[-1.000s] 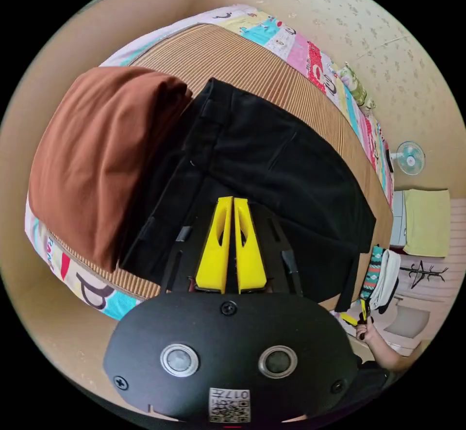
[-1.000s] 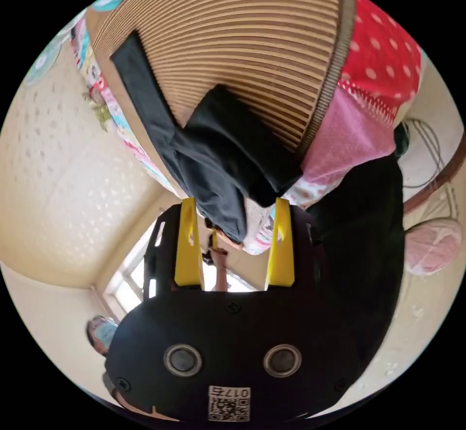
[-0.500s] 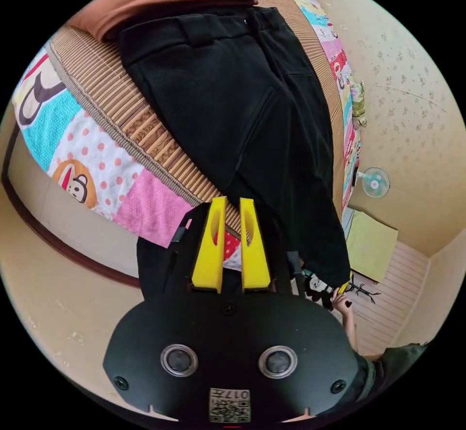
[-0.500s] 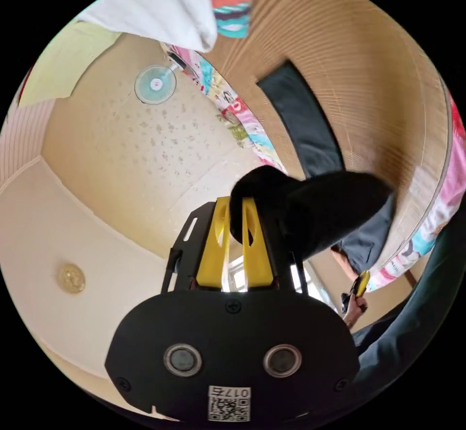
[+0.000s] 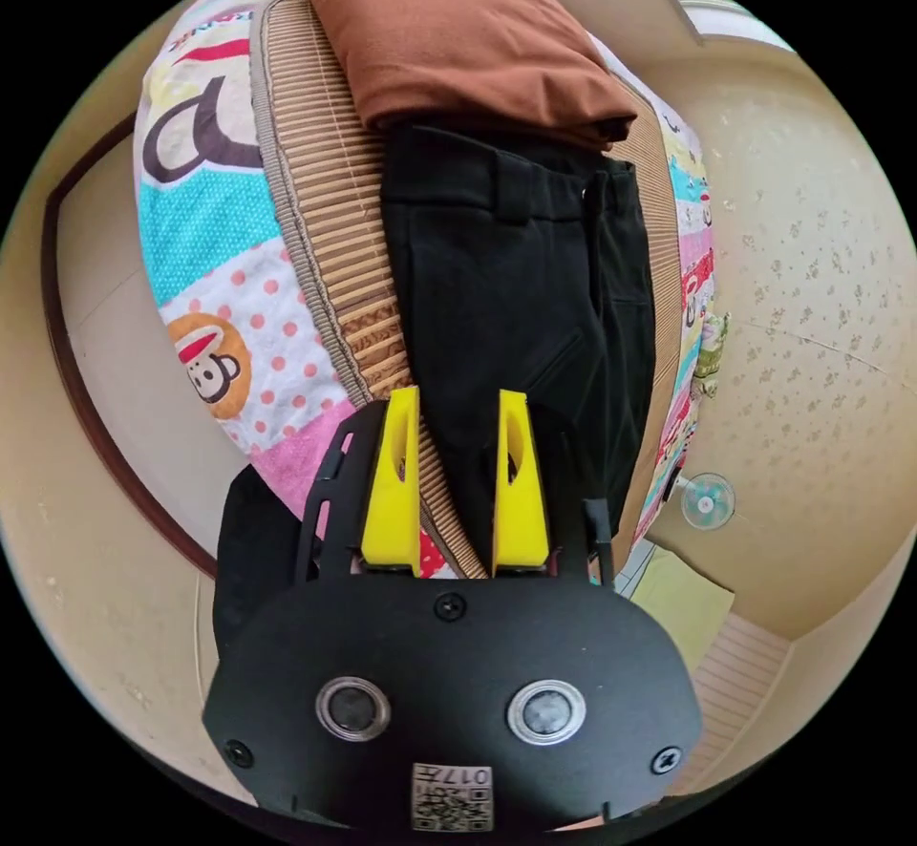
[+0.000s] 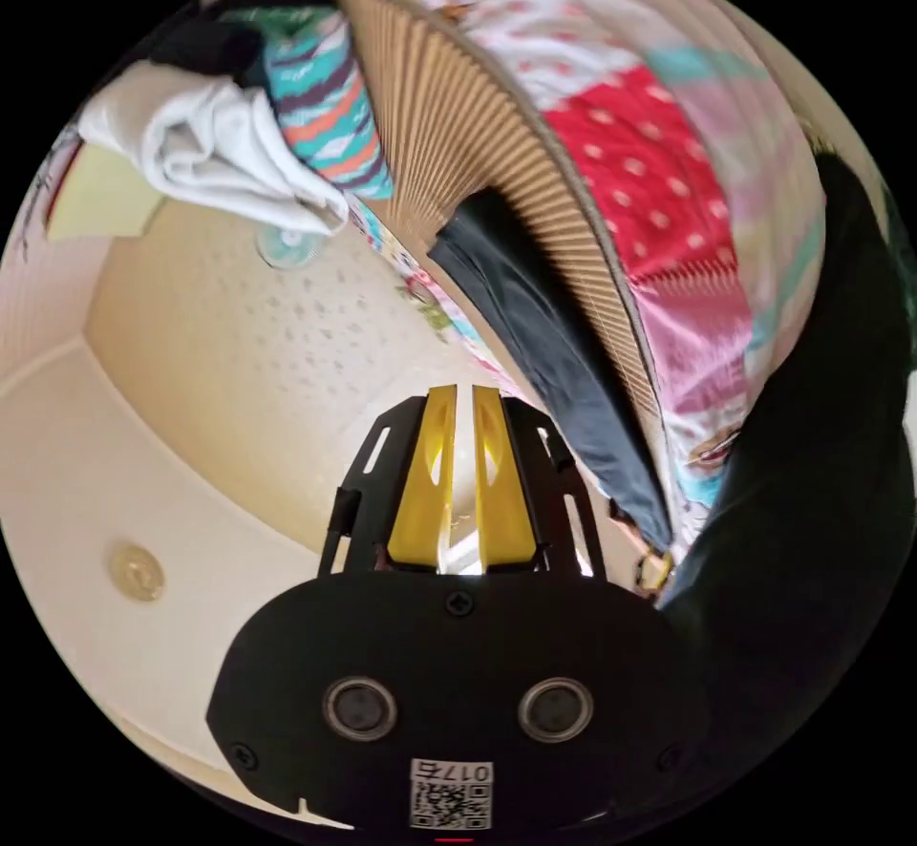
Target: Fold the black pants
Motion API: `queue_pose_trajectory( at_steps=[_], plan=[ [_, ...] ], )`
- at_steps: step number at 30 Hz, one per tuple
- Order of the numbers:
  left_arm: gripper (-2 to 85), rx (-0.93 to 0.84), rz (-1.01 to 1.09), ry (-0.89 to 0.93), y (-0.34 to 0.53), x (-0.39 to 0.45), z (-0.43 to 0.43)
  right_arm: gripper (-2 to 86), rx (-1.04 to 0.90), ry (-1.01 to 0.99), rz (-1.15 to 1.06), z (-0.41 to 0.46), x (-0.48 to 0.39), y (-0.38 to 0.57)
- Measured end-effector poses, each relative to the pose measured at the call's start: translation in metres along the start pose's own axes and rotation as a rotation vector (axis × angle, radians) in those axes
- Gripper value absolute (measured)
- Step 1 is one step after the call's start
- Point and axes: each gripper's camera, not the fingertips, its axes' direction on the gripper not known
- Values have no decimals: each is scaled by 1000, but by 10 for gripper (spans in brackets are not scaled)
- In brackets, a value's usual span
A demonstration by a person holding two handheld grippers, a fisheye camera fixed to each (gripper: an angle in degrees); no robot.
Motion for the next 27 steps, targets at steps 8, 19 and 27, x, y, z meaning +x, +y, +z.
queue_pose_trajectory(
  at_steps=[8,19,27],
  plan=[
    [23,-311,95,96,-57,-24,6,112,-11,85,-34,23,36,9],
    [79,-247,87,27,-43,-71,-57,123,-141,893,-233,110,3,-8],
    [125,-11,2,72,-78,-89,-85,138,-29,783,-213,88,20,40]
  ],
)
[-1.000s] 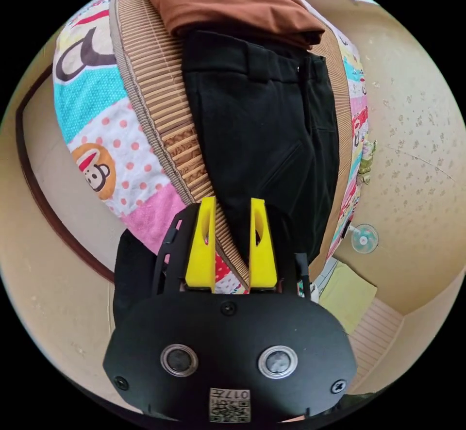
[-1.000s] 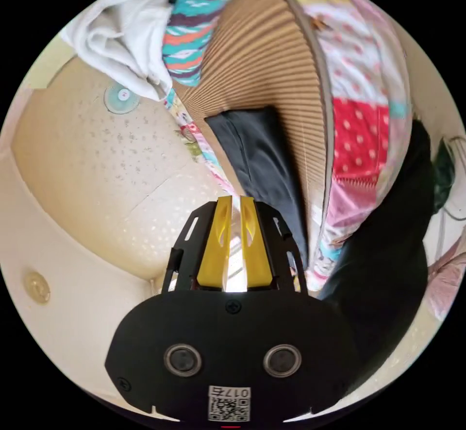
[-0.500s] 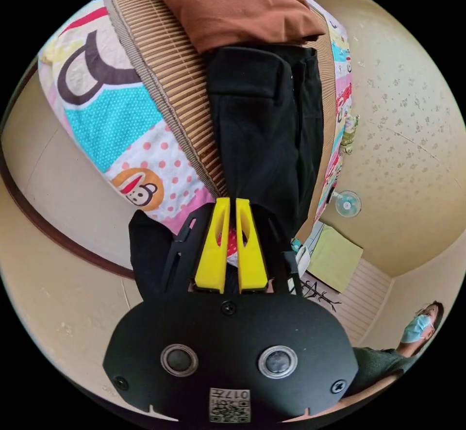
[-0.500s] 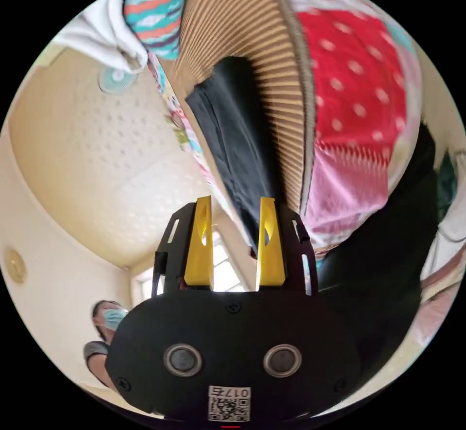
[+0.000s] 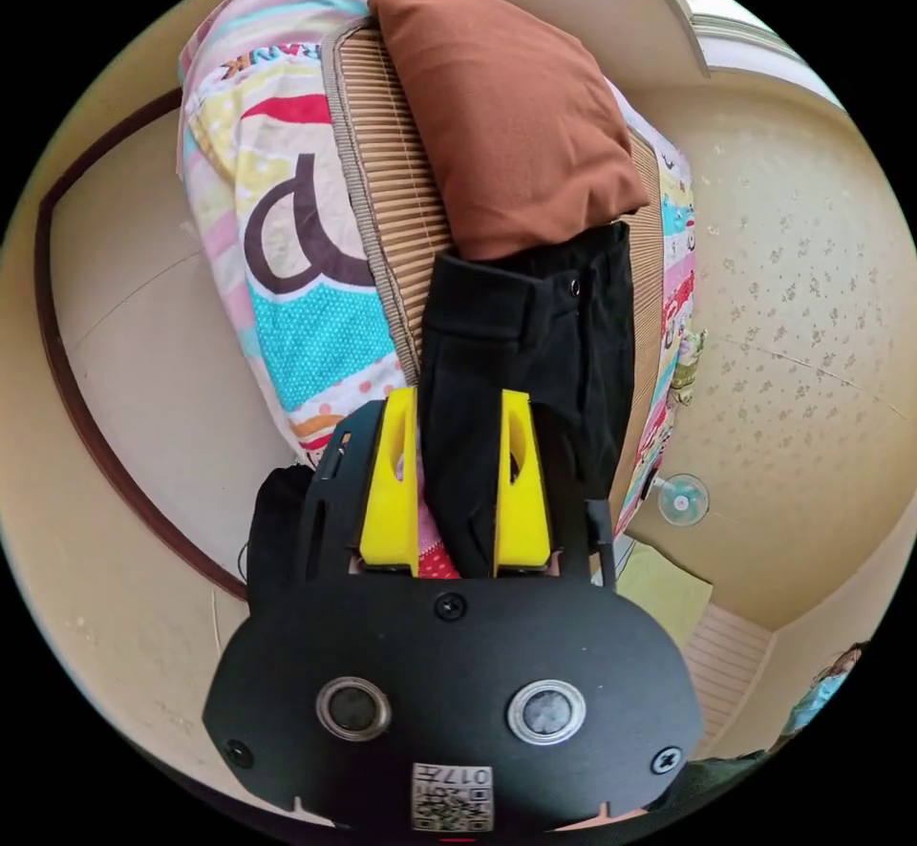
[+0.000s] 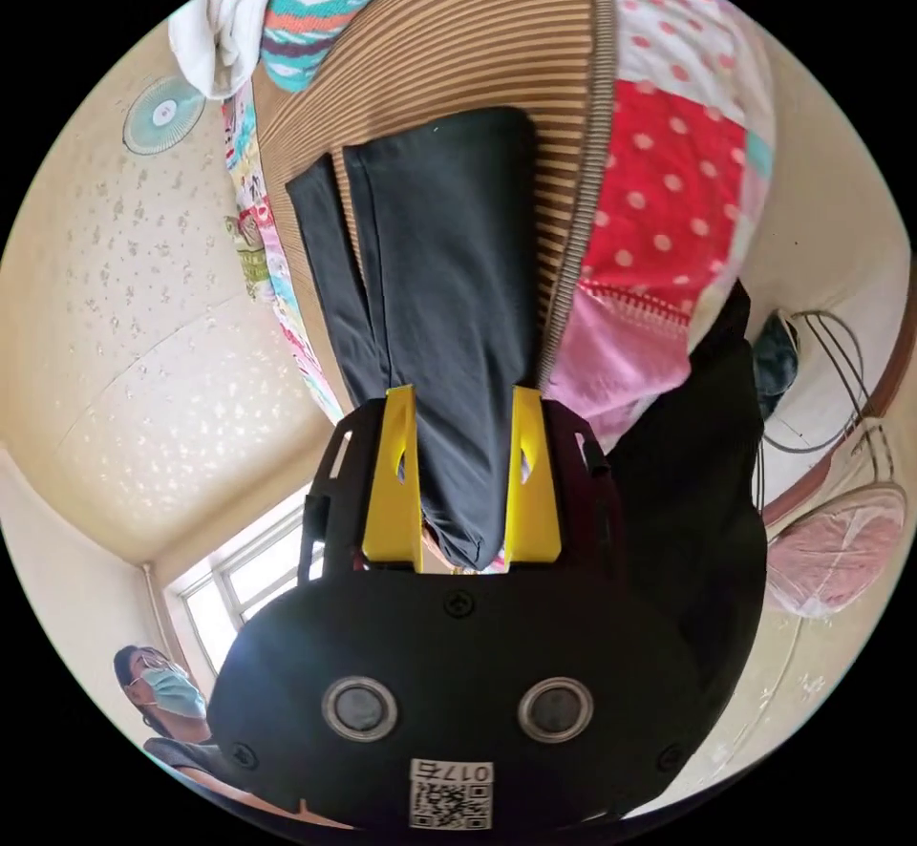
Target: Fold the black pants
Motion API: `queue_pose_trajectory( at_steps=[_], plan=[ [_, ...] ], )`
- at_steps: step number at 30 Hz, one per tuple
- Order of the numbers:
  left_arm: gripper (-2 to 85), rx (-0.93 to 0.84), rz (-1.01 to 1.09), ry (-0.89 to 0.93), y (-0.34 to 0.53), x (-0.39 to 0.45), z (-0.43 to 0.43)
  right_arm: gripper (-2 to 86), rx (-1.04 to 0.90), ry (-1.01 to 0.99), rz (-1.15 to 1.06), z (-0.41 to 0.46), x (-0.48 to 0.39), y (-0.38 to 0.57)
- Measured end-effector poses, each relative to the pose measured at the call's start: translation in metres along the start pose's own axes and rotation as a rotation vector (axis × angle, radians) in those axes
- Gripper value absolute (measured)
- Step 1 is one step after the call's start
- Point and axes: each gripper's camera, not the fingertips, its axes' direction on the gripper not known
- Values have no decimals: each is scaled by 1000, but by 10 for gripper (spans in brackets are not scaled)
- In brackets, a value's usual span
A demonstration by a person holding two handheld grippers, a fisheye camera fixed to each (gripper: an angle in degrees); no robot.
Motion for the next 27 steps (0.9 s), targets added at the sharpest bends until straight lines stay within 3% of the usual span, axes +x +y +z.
queue_pose_trajectory(
  at_steps=[5,8,10,12,14,16,27],
  plan=[
    [99,-98,39,-4,-16,1,25,138,69,-78,79,-10,24,21],
    [55,-249,12,110,-18,-15,32,140,101,-160,89,-8,35,31],
    [48,-243,66,121,-15,-13,14,143,118,-176,109,-3,41,37],
    [45,-227,183,219,-5,-5,-7,150,148,-138,145,3,45,46],
    [44,-272,228,473,12,-5,-22,158,165,-139,135,10,45,50],
    [44,-255,250,556,27,-2,-36,165,178,-127,124,17,42,51],
    [44,-144,152,743,49,8,-54,123,96,250,-49,39,-26,51]
  ],
)
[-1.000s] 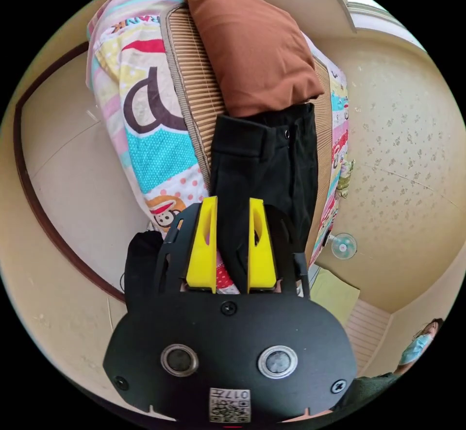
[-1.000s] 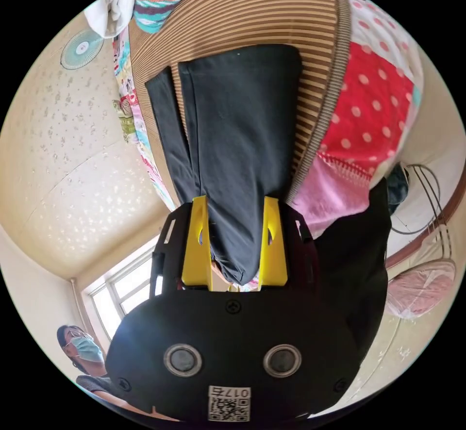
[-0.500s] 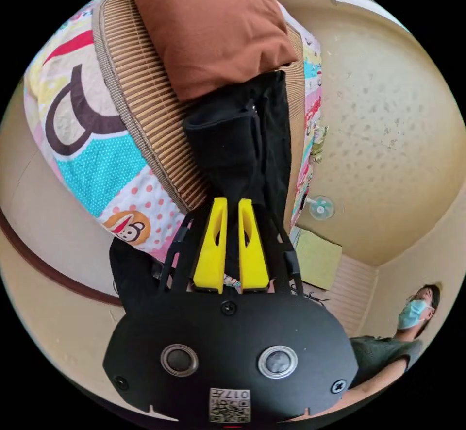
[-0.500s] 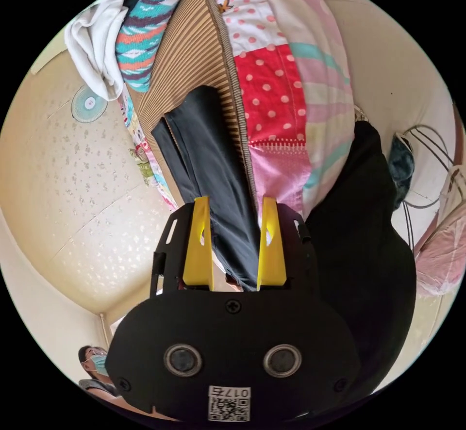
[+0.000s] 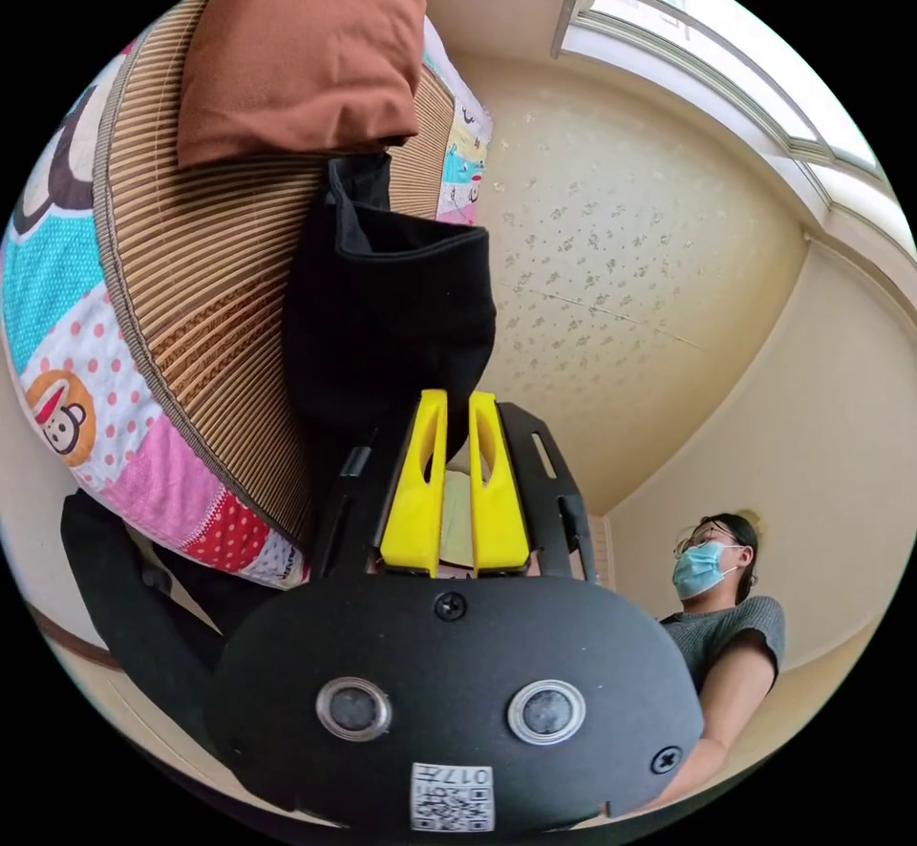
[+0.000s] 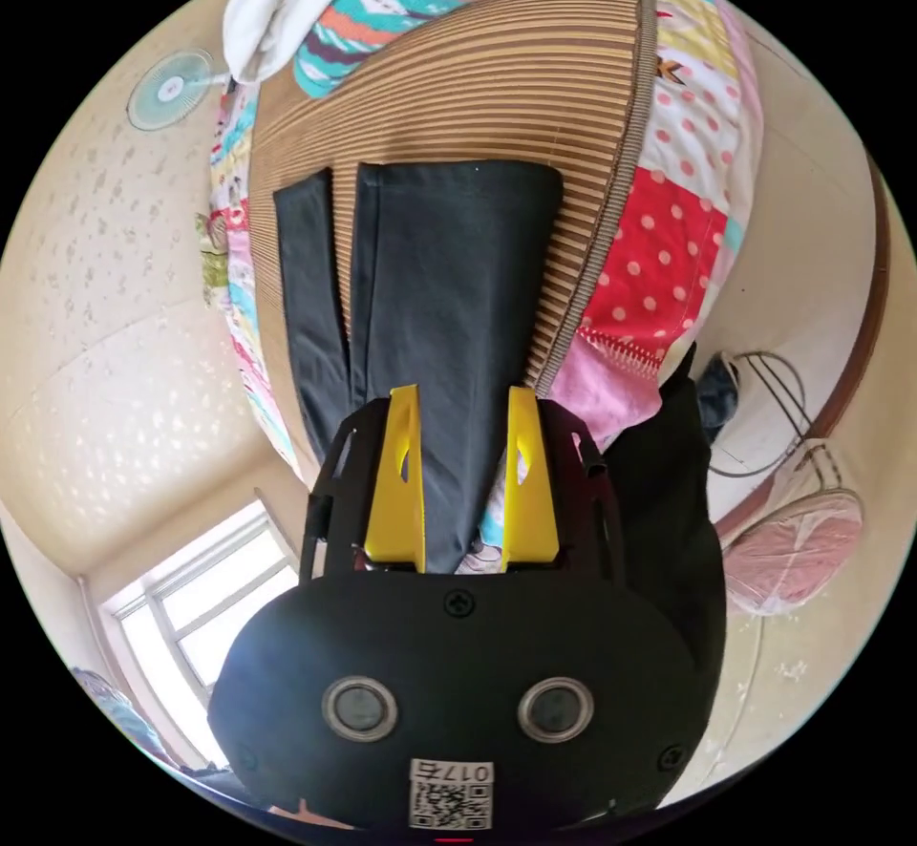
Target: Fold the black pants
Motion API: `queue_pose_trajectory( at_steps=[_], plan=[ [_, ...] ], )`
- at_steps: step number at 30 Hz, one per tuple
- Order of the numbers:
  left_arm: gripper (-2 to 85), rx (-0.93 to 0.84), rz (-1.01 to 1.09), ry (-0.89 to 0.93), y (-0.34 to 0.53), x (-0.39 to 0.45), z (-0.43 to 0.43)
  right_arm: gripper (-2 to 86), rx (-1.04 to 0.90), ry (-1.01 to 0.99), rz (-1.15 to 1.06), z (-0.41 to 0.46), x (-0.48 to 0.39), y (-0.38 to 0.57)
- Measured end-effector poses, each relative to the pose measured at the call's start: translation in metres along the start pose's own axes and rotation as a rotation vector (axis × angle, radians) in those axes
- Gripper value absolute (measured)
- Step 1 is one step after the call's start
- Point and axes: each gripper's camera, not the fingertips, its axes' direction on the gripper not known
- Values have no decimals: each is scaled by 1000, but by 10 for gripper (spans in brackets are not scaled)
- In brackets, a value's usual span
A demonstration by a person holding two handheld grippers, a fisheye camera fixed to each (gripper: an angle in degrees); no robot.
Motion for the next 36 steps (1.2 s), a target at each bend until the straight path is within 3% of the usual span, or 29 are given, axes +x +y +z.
queue_pose_trajectory(
  at_steps=[4,6,13,18,22,25,28,30,34,36],
  plan=[
    [44,15,-30,-25,-2,-1,5,89,-89,97,31,15,4,-11],
    [44,26,-41,-27,0,-2,5,30,-126,87,30,17,7,-13],
    [41,7,-20,-122,31,20,-5,6,19,-238,-141,-50,-16,25],
    [40,-43,111,-149,8,78,48,3,157,-228,-340,-98,-111,31],
    [48,-66,177,-277,-76,120,156,3,151,-211,-394,-68,-205,-15],
    [78,161,45,-346,-120,116,211,4,157,-244,-513,-21,-283,-53],
    [69,378,-12,-272,-121,101,249,4,91,-237,-571,27,-331,-73],
    [64,315,-14,-316,-116,93,286,4,7,-146,-582,72,-345,-72],
    [47,-51,176,-556,-85,70,385,5,-212,77,-691,151,-338,-64],
    [26,-221,247,-733,-69,49,418,6,-364,430,-757,205,-310,-56]
  ],
)
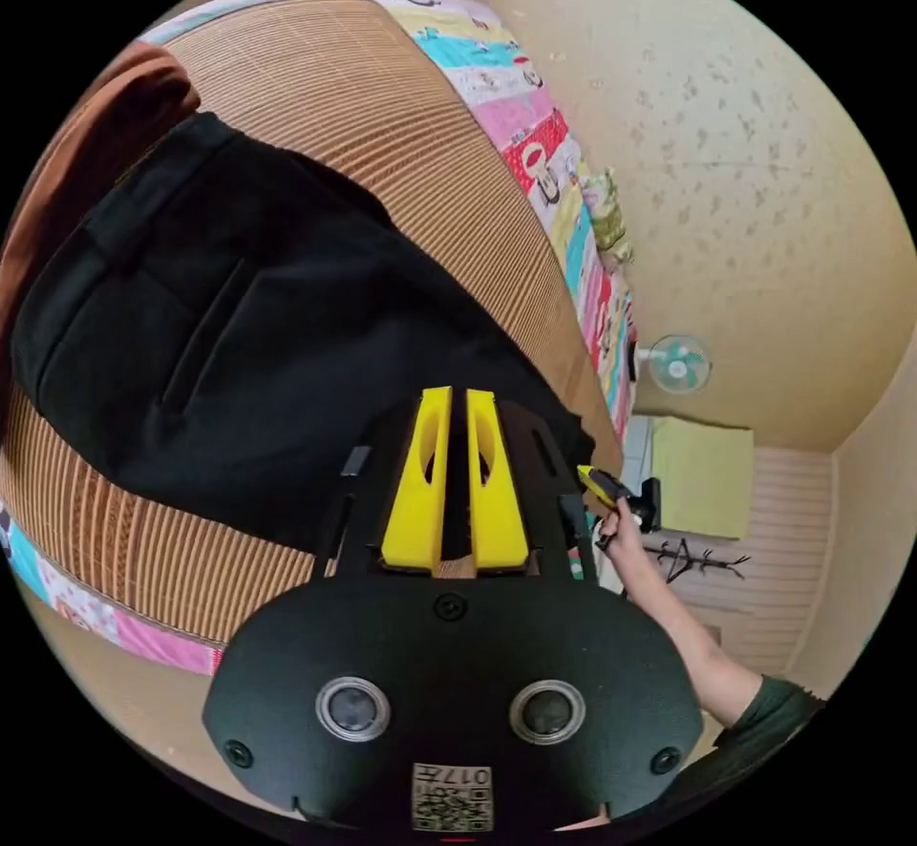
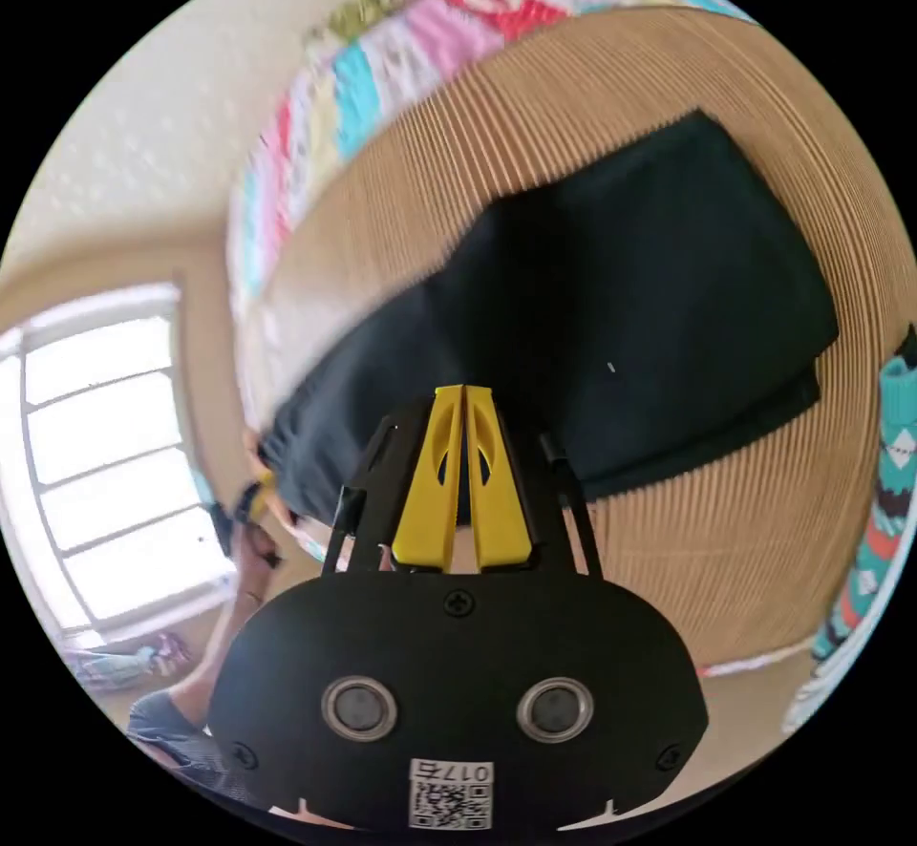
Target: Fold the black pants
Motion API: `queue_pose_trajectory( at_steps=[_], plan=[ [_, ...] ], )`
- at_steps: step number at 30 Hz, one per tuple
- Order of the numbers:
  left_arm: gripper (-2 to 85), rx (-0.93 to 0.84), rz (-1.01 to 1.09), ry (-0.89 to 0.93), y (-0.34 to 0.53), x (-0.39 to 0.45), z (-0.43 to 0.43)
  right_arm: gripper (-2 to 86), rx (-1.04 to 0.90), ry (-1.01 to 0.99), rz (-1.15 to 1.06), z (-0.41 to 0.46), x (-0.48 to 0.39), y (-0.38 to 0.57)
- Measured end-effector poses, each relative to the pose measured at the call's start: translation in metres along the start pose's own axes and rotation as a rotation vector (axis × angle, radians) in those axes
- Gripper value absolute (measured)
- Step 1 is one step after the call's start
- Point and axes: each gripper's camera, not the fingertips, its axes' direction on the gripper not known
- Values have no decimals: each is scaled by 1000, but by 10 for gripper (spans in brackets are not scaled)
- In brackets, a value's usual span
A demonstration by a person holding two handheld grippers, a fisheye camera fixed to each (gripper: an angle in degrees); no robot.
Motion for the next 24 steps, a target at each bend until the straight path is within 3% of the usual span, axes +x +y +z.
queue_pose_trajectory(
  at_steps=[2,5,9,13,15,18,21,24],
  plan=[
    [0,-256,168,-317,19,-1,56,7,-233,269,-25,54,9,13],
    [-7,-374,384,-577,59,-10,82,8,-134,334,-176,59,9,64],
    [-9,-383,402,-665,84,-26,68,8,-204,286,-113,58,43,132],
    [-10,-382,180,-578,89,-64,35,13,-188,25,177,35,99,179],
    [-10,-358,69,-541,92,-83,22,25,37,-323,267,9,141,204],
    [-9,-256,-70,-299,100,-110,2,68,340,-675,390,-14,195,214],
    [-8,-166,-231,-126,107,-133,-4,137,472,-686,524,-29,222,191],
    [-4,-116,-318,-46,110,-137,0,134,462,-744,449,-34,225,140]
  ],
)
